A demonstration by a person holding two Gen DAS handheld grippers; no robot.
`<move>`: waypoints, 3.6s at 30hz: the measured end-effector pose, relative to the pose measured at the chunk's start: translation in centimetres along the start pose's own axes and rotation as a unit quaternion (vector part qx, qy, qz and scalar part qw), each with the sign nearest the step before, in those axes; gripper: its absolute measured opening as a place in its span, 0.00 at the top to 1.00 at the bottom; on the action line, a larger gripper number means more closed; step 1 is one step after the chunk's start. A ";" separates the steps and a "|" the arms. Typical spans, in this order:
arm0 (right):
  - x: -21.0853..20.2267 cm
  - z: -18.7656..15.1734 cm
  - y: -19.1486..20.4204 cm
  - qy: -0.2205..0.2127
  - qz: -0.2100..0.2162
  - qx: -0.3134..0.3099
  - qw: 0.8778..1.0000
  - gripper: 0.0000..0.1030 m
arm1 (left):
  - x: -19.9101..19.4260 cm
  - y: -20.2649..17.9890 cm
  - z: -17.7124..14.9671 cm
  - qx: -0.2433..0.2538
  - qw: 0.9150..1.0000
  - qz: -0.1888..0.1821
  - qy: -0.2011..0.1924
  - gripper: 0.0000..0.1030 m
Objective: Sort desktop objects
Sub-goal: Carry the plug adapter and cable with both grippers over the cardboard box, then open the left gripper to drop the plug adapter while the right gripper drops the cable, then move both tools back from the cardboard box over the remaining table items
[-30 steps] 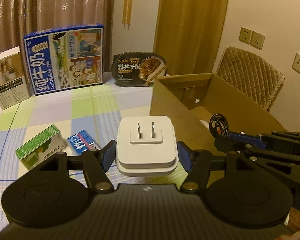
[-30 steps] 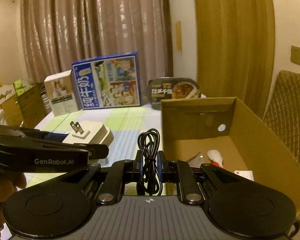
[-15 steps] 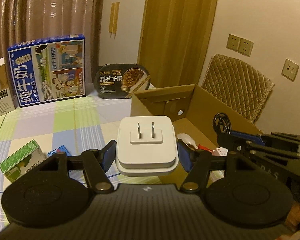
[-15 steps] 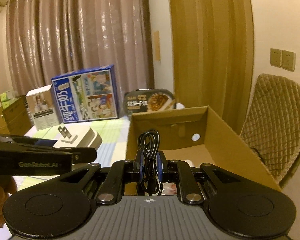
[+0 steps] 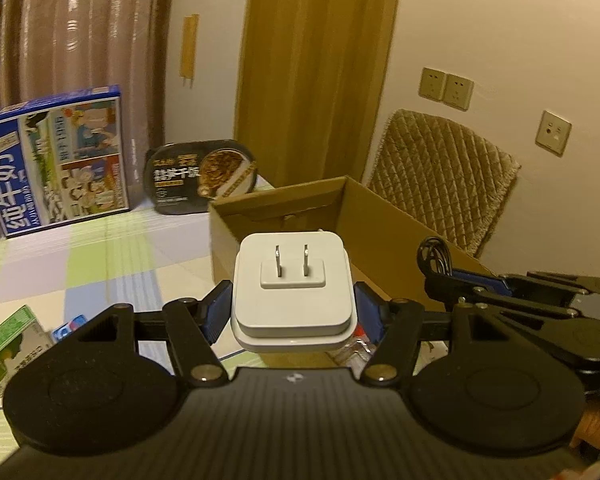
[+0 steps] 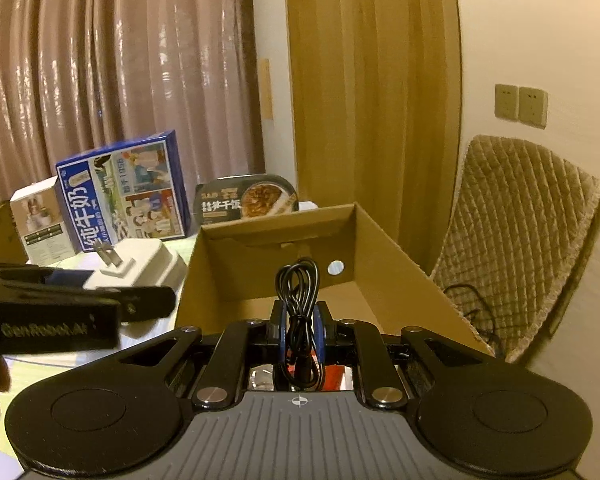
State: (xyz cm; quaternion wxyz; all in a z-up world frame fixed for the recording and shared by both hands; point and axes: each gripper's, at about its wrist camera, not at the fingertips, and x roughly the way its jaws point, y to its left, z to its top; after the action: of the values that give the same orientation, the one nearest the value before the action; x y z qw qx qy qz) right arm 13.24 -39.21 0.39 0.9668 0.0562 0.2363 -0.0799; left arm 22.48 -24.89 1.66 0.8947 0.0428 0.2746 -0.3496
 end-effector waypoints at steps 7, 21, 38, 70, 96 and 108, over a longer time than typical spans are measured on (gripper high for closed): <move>0.1 -0.1 -0.9 0.004 -0.008 0.007 1.000 0.90 | 1.6 -1.4 -0.2 0.014 1.000 -0.017 0.007 0.42; 0.3 -0.1 -3.1 0.010 -0.023 0.032 0.999 0.90 | 3.7 -3.5 -0.6 0.042 0.998 -0.039 0.023 0.41; 0.5 -0.2 -4.4 0.015 -0.031 0.045 0.998 0.90 | 4.9 -4.5 -0.6 0.051 0.998 -0.040 0.021 0.41; 1.3 -0.1 -4.5 0.008 -0.022 0.071 0.997 0.43 | 3.6 0.0 -0.6 0.007 1.000 0.014 0.023 0.33; 2.9 0.1 6.1 -0.028 0.066 -0.027 0.997 0.22 | -1.7 10.8 -3.2 -0.056 0.991 0.114 0.030 0.08; 4.0 -0.9 11.8 -0.031 0.126 -0.080 0.988 0.14 | -3.7 15.7 -4.9 -0.073 0.984 0.156 0.045 0.05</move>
State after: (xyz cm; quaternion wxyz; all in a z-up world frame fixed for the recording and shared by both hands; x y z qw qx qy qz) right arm 18.50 -28.01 -1.48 0.9773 0.0059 0.2030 0.0601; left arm 28.16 -9.55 -2.33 0.9257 0.0353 0.3298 -0.1820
